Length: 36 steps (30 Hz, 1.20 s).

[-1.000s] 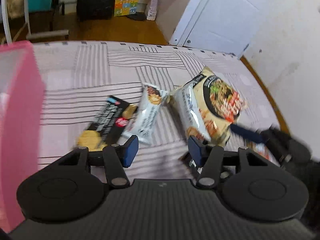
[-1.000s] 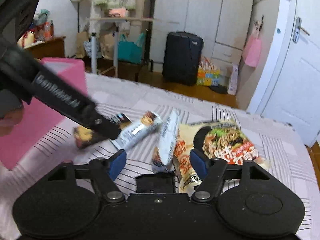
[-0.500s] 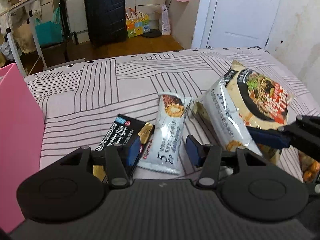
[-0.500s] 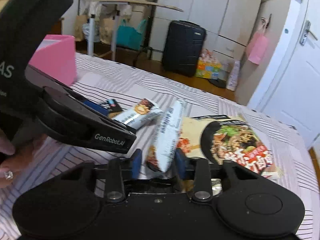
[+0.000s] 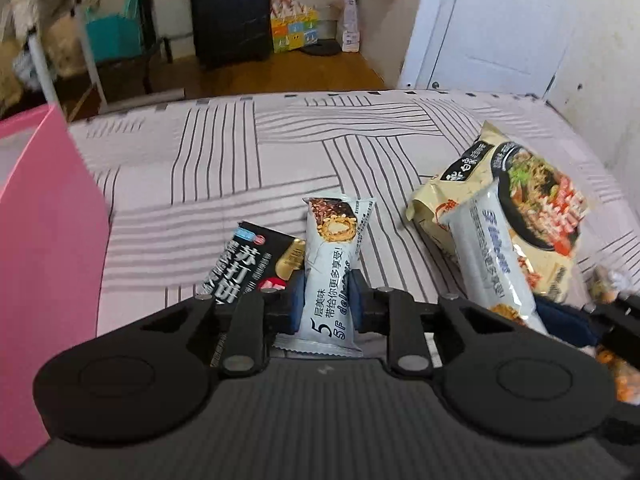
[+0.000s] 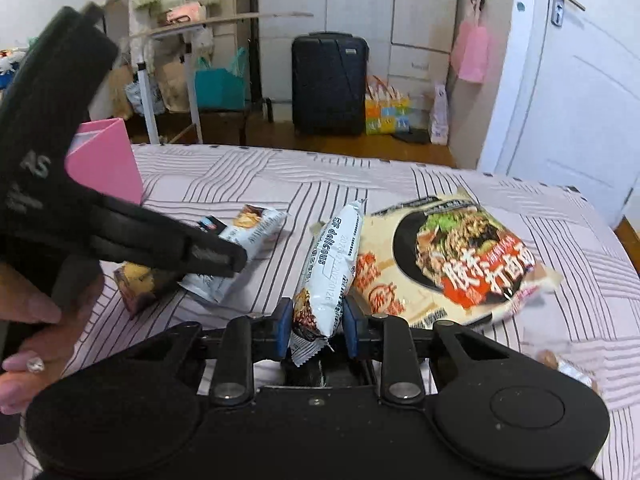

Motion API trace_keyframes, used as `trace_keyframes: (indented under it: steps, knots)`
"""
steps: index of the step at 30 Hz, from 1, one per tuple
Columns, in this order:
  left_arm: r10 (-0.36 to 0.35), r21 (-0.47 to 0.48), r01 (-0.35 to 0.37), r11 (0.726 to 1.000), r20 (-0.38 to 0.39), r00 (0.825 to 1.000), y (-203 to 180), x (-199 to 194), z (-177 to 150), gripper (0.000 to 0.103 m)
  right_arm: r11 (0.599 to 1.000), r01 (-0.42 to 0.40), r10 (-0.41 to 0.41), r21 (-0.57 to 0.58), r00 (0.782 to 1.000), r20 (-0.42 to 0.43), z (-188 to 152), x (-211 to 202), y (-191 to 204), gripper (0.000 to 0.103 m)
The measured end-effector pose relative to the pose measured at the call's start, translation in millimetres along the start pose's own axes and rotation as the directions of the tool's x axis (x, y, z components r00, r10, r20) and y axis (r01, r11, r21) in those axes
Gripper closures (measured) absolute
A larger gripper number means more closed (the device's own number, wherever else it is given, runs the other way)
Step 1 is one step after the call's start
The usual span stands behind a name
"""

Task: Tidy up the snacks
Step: 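Carry both white biscuit sticks in both tools over the pink box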

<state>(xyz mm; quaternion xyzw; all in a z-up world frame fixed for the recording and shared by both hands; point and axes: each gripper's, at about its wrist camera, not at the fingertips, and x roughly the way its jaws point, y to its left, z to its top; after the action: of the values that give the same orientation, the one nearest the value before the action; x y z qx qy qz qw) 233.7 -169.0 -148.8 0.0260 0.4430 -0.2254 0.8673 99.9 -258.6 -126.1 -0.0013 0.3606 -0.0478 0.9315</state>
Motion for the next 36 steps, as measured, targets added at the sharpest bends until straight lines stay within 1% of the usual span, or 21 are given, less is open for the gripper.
trace_keyframes:
  steps: [3,7,11,14,17,20,23,25,29,32,34,36]
  knots:
    - [-0.063,-0.062,0.062,0.996,-0.027,0.998,10.4,-9.5,-2.0,0.081,0.999,-0.037,0.037,0.035,0.999,-0.007,1.1,-6.8,1.2,0.073]
    - [-0.109,-0.097,0.104,0.990,-0.047,0.993,16.8,-21.0,-7.0,0.081,0.999,-0.032,0.033,0.032,0.999,-0.040,0.8,-11.2,9.6,0.073]
    - [-0.120,-0.089,0.115,0.989,-0.053,0.991,17.4,-37.3,-11.6,0.081,0.997,-0.026,0.032,0.072,0.997,-0.076,-0.5,-16.7,13.8,0.073]
    - [-0.118,-0.072,0.112,0.991,-0.095,0.988,16.5,-48.9,-16.5,0.081,0.993,-0.041,0.052,0.107,0.993,-0.104,-1.4,-22.9,15.5,0.073]
    - [-0.129,-0.053,0.123,0.991,-0.133,0.983,14.9,-57.5,-18.5,0.081,0.991,-0.052,0.067,0.124,0.990,-0.123,-3.0,-31.2,19.2,0.073]
    - [-0.149,-0.051,0.143,0.988,-0.164,0.975,15.2,-68.0,-17.5,0.081,0.990,-0.039,0.060,0.135,0.986,-0.153,-2.7,-40.5,23.5,0.073]
    - [-0.163,-0.044,0.158,0.987,-0.171,0.972,15.5,-81.9,-17.6,0.081,0.992,-0.047,0.068,0.119,0.982,-0.177,-2.1,-52.0,28.3,0.073]
    - [-0.173,-0.055,0.166,0.985,-0.193,0.966,18.2,-91.0,-18.6,0.081,0.993,-0.061,0.078,0.100,0.980,-0.184,-2.4,-61.8,32.0,0.073]
    - [-0.181,-0.037,0.177,0.984,-0.194,0.964,25.5,-115.0,-23.1,0.081,0.993,-0.091,0.106,0.082,0.971,-0.213,-1.1,-82.7,37.2,0.073]
    - [-0.211,-0.061,0.203,0.977,-0.211,0.954,36.2,-129.3,-26.7,0.081,0.991,-0.122,0.133,0.062,0.967,-0.218,3.2,-101.1,42.6,0.073]
    - [-0.221,-0.072,0.211,0.975,-0.213,0.952,43.8,-140.7,-29.9,0.081,0.989,-0.144,0.149,0.041,0.964,-0.219,6.3,-114.7,49.2,0.073]
    - [-0.235,-0.083,0.222,0.971,-0.212,0.948,51.2,-151.7,-32.4,0.081,0.989,-0.151,0.146,-0.009,0.966,-0.213,8.3,-126.6,59.2,0.073]
